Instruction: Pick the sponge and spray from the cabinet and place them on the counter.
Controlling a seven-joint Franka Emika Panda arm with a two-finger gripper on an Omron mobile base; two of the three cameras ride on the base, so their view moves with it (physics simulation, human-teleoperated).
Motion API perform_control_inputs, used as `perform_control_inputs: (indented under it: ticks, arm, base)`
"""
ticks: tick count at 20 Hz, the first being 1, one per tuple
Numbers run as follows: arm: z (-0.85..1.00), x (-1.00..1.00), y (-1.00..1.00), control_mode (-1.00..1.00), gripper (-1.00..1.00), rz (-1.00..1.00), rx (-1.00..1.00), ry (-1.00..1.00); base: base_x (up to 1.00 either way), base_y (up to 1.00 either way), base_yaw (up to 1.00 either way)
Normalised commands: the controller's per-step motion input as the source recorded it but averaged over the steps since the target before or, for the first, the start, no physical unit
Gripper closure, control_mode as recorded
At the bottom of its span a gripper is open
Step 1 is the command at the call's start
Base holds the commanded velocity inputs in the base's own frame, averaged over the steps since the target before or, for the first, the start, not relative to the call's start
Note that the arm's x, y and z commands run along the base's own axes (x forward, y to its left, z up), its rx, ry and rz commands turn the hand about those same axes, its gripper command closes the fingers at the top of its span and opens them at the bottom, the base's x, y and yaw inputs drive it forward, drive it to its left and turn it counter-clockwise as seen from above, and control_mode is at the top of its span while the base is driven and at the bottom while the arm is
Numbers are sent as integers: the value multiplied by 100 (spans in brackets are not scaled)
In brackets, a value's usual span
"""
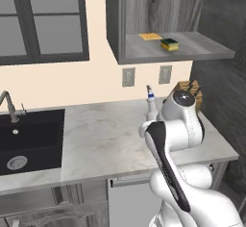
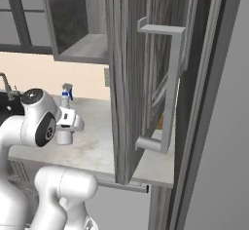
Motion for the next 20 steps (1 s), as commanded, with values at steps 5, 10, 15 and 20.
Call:
perform_control_inputs:
  ticks: [5,10,15,20]
  arm:
    - [-38,24,9,-100,100,1,3,1]
    - [-38,24,10,-100,100,2,4,4]
    - [-36,21,12,-100,100,1,3,3]
    - [-31,21,12,-100,100,1,3,1]
  base:
    - [0,0,0]
    - [0,0,0]
    - [0,0,0]
    - [0,0,0]
